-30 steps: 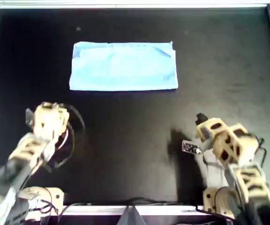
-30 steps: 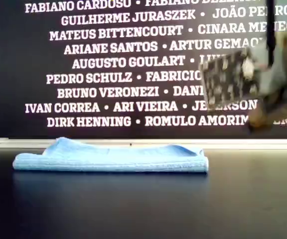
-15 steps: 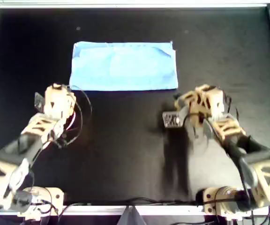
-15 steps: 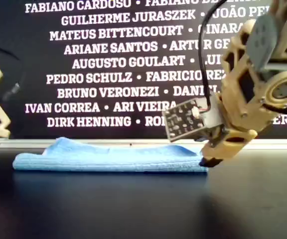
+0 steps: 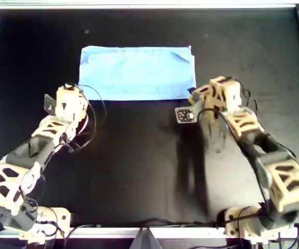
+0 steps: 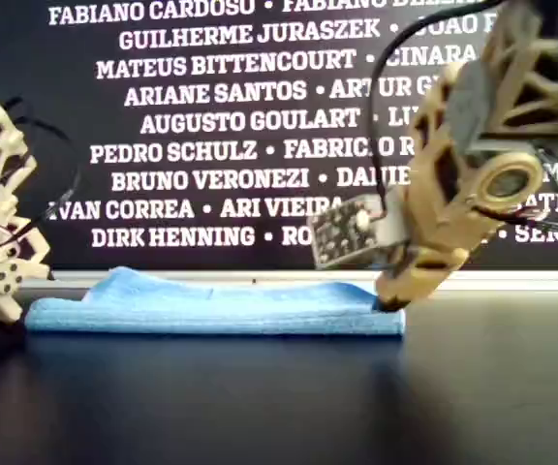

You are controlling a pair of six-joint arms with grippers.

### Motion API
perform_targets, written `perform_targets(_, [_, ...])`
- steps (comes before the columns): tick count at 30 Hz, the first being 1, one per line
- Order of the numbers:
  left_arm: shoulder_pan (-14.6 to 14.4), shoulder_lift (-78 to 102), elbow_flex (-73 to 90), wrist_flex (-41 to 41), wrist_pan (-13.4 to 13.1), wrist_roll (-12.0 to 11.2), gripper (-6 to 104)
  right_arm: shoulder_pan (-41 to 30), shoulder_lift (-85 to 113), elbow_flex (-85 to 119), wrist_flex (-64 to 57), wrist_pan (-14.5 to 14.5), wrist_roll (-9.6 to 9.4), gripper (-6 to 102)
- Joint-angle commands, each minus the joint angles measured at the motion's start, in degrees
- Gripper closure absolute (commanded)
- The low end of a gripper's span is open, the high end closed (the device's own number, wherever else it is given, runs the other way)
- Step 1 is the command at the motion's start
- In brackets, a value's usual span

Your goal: Fold a cloth

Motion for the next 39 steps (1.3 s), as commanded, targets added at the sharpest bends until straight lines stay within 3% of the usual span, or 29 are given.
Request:
perform_targets(1, [0.53, 1.32, -3.87, -1.67, 0.26, 0.0, -1, -0.18, -1.58, -11.43, 8.0, 0.26, 0.26, 13])
perform_targets(5, [0.7, 1.23, -4.04, -1.67, 0.26, 0.0, -1, -0.18, -5.19, -17.4, 13.1, 0.26, 0.26, 13])
perform_targets(21, [0.35, -11.07, -16.26, -1.58, 0.09, 0.0, -1, -0.09, -10.28, -24.17, 13.36, 0.18, 0.26, 14])
perform_targets(26, [0.26, -11.07, -15.21, -1.49, 0.18, 0.0, 3, -0.09, -10.55, -24.52, 13.54, 0.09, 0.26, 31])
perform_targets(30, [0.26, -10.37, -15.21, -1.49, 0.18, 0.09, 15, -0.35, -10.55, -24.43, 13.45, -0.62, 0.26, 59])
perform_targets(35, [0.18, -9.93, -15.38, -1.49, 0.35, 0.0, 43, -0.09, -9.23, -23.47, 13.45, -0.7, 0.35, 92])
perform_targets(37, [0.18, -9.93, -16.08, -1.49, 0.35, 0.0, 60, 0.0, -9.14, -23.47, 13.45, -0.79, 0.35, 99])
perform_targets(39, [0.18, -9.93, -16.52, -1.49, 0.35, 0.0, 78, 0.0, -9.32, -23.38, 13.45, -0.79, 0.35, 98])
